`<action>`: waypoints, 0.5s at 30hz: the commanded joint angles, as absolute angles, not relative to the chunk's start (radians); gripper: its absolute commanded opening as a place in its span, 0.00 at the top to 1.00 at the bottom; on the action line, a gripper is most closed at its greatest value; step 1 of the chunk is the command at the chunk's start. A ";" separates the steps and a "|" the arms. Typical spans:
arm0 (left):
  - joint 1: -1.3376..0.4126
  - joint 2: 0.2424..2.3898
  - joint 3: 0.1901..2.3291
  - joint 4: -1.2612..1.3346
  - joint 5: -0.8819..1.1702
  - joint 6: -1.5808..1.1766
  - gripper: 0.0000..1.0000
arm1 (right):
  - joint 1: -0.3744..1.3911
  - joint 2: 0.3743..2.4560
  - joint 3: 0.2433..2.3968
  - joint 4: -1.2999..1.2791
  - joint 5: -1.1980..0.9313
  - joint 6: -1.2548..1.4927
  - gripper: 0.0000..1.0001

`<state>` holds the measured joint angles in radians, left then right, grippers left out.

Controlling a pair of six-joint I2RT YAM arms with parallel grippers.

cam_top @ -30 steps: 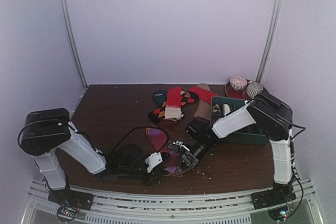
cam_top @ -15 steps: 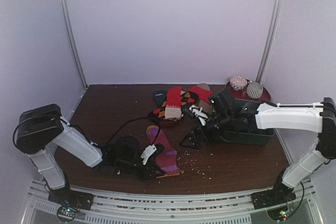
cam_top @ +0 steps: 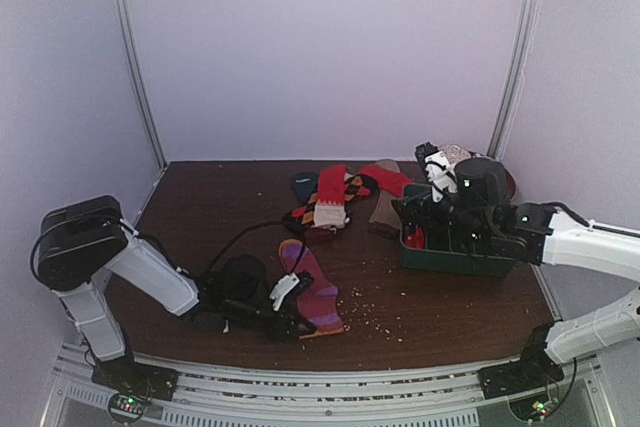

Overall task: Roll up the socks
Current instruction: Roll a pair of socks at the center of the board.

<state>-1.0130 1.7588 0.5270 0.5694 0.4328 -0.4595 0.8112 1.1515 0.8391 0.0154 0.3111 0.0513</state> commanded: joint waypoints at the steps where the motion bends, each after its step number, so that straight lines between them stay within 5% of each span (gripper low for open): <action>1: -1.008 1.831 0.517 0.393 0.405 -0.468 1.00 | 0.814 1.153 0.805 0.057 0.233 -0.034 0.00; 6: -1.002 1.837 0.520 0.384 0.414 -0.469 1.00 | 0.834 1.149 0.683 0.144 -0.087 -0.061 0.00; 15: -0.990 1.840 0.530 0.365 0.411 -0.466 1.00 | 1.192 1.306 0.548 0.313 -0.036 -0.203 0.00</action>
<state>-1.0019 1.7805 0.5499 0.5594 0.4572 -0.4610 1.0618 1.2701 0.6155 0.1635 -0.0143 -0.1066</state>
